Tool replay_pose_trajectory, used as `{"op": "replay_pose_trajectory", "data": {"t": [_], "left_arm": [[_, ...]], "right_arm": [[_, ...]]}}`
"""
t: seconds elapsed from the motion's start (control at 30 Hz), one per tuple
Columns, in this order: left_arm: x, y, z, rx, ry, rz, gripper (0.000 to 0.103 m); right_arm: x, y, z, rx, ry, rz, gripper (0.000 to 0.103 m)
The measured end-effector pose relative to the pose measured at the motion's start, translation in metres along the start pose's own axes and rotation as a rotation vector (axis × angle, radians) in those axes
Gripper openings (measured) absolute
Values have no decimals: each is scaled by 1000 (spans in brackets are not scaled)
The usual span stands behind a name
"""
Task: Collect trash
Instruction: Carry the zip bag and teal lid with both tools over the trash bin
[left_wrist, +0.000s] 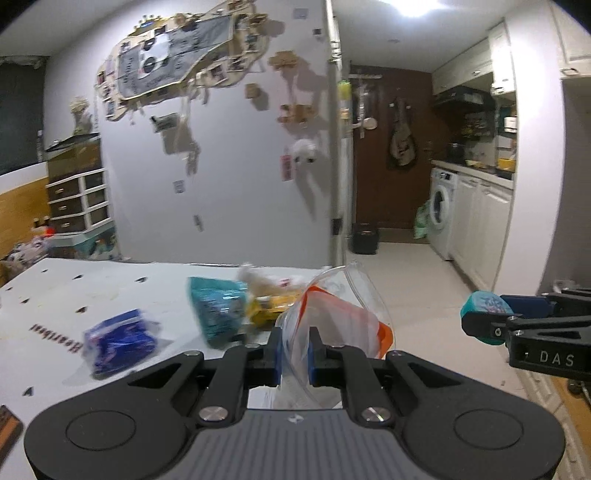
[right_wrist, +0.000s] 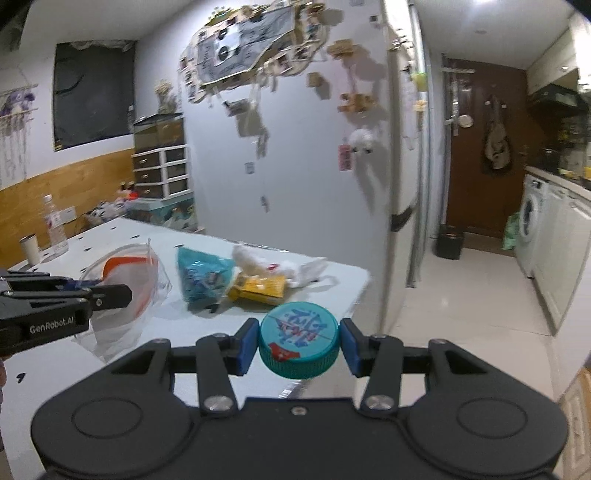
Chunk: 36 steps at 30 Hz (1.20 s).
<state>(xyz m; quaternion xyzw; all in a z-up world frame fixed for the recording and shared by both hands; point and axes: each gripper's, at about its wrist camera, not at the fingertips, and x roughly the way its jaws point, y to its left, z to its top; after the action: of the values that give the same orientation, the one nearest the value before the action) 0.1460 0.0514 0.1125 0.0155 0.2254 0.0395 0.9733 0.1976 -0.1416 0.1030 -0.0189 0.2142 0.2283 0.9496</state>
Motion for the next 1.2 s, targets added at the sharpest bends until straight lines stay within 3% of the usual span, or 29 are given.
{"op": "replay_pose_trajectory", "data": {"t": [0.3, 0.6, 0.93, 1.2], "left_arm": [[11, -69, -2, 30, 9, -133, 14], [35, -137, -10, 42, 61, -278, 14], [97, -191, -47, 15, 213, -367, 14], [170, -212, -98, -15, 387, -379, 14]], "right_arm": [[-44, -61, -17, 54, -18, -119, 48], [-56, -119, -46, 125, 14, -233, 48], [-38, -168, -100, 209, 110, -298, 48], [12, -203, -162, 299, 247, -339, 48]]}}
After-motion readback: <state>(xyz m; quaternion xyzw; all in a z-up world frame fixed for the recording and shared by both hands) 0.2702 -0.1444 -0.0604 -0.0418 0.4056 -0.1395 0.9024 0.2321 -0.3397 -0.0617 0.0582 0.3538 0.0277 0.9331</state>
